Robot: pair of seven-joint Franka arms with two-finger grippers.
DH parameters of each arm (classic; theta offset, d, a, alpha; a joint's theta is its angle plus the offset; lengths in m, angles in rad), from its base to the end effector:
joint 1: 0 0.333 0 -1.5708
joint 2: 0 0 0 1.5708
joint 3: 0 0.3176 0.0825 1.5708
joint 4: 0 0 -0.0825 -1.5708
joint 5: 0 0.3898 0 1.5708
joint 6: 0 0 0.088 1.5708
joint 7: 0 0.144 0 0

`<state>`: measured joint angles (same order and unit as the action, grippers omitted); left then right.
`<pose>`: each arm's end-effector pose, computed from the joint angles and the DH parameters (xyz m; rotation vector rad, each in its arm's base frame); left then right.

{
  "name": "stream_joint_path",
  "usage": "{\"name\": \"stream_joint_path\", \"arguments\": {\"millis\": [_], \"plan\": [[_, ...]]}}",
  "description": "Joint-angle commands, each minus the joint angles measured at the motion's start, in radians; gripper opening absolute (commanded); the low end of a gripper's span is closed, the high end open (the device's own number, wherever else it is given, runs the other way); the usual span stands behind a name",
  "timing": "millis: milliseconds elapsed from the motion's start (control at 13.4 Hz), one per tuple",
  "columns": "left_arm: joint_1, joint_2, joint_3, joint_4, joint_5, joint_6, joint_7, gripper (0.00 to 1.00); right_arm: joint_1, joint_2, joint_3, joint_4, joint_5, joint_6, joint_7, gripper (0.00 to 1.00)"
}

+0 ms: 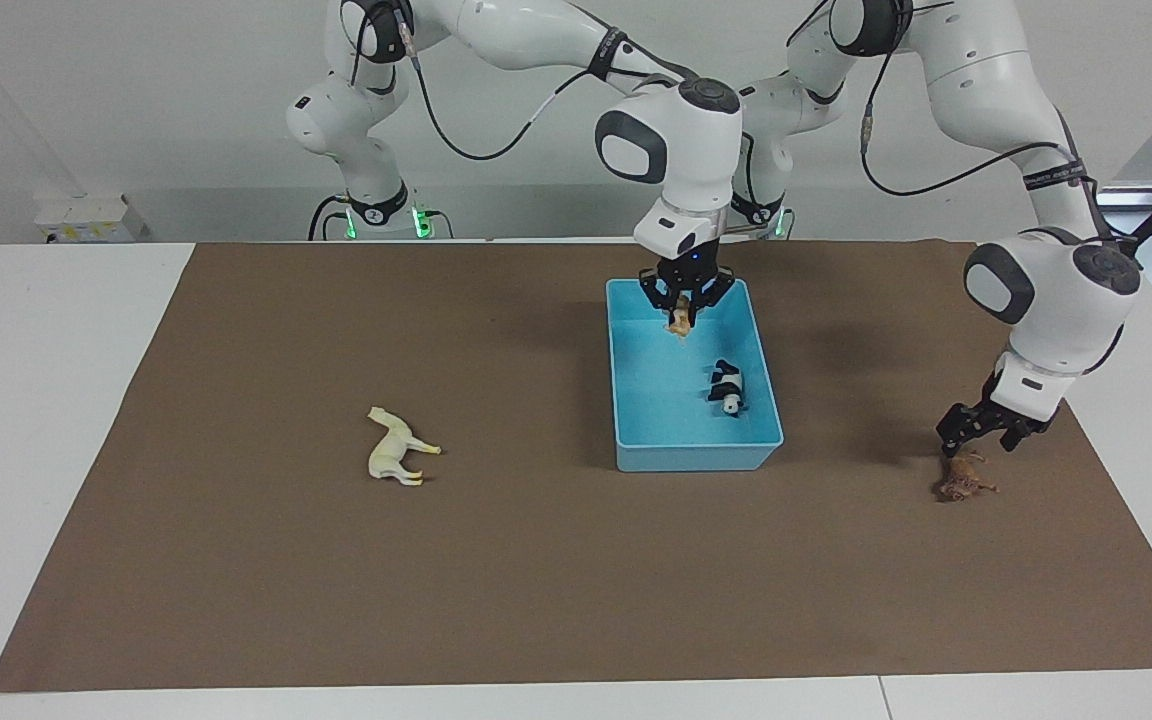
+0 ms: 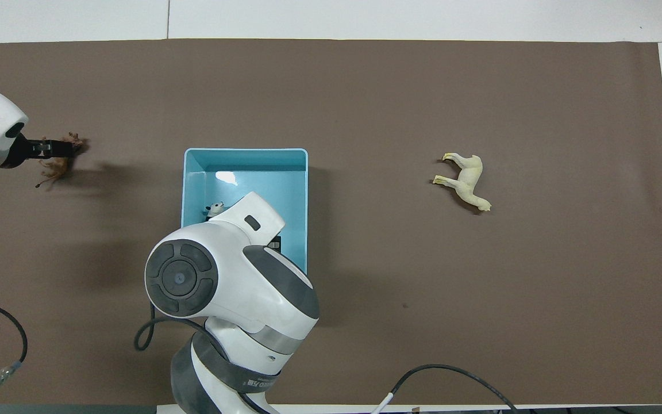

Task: Put all toys into storage box
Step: 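Release the lion into the box while the left gripper grasps the brown horse, then place the brown horse in the box while the right gripper grasps the cream horse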

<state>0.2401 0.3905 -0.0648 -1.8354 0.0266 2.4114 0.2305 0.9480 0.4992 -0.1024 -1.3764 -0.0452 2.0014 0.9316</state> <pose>0.6588 0.1200 0.2984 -3.0938 0.1024 -0.2849 0.4755 0.5490 0.4041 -3.0892 0.0837 -0.2336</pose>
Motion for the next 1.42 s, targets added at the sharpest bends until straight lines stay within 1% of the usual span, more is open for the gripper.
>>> {"name": "stream_joint_path", "arguments": {"millis": [0,75,224,298,447,522,596,671,745,820,894,1043,1118,1193,1342], "plan": [[0.005,0.048,0.011,0.047,0.009,0.018,0.088,1.0,-0.012,-0.001,0.001,0.046,0.007,-0.081,0.051,1.0],[0.005,0.071,0.011,0.062,0.007,0.041,0.089,1.0,-0.015,-0.001,0.001,0.065,0.01,-0.104,0.055,1.0],[0.01,0.088,0.011,0.056,0.006,0.08,0.085,1.0,-0.029,-0.01,-0.011,0.098,0.021,-0.186,0.055,1.0],[0.008,0.09,0.011,0.05,0.006,0.083,0.082,1.0,-0.066,-0.039,-0.014,0.105,0.034,-0.237,0.055,1.0],[0.005,0.091,0.011,0.036,0.004,0.103,0.076,1.0,-0.179,-0.092,-0.011,0.097,0.027,-0.273,0.03,1.0],[0.005,0.093,0.011,0.028,0.006,0.116,0.076,1.0,-0.228,-0.096,-0.013,0.097,0.018,-0.3,0.003,1.0],[0.005,0.099,0.011,0.019,0.006,0.135,0.076,0.91,-0.271,-0.096,-0.016,0.088,-0.005,-0.308,-0.022,1.0],[0.007,0.1,0.011,0.01,0.006,0.15,0.078,0.83,-0.335,-0.097,-0.017,0.07,-0.021,-0.297,-0.033,1.0],[0.007,0.099,0.011,0.002,0.006,0.155,0.078,0.69,-0.401,-0.097,-0.017,0.059,-0.022,-0.288,-0.039,1.0],[0.005,0.097,0.011,-0.005,0.004,0.155,0.076,0.52,-0.447,-0.1,-0.016,0.044,-0.021,-0.28,-0.049,1.0],[0.005,0.099,0.011,-0.005,0.004,0.155,0.07,0.34,-0.495,-0.112,-0.016,-0.011,-0.018,-0.253,-0.091,1.0],[0.007,0.097,0.011,0.004,0.003,0.141,0.064,0.09,-0.553,-0.183,-0.016,-0.206,-0.016,-0.114,-0.161,1.0],[0.007,0.097,0.011,0.014,-0.002,0.12,0.062,0.02,-0.578,-0.227,-0.016,-0.33,-0.016,-0.008,-0.181,1.0],[0.002,0.097,0.011,0.043,-0.004,0.083,0.047,0.02,-0.587,-0.25,-0.016,-0.419,-0.018,0.07,-0.189,1.0],[-0.007,0.097,0.011,0.149,-0.002,-0.056,0.012,0.02,-0.615,-0.251,-0.017,-0.501,-0.018,0.153,-0.212,1.0]]}}
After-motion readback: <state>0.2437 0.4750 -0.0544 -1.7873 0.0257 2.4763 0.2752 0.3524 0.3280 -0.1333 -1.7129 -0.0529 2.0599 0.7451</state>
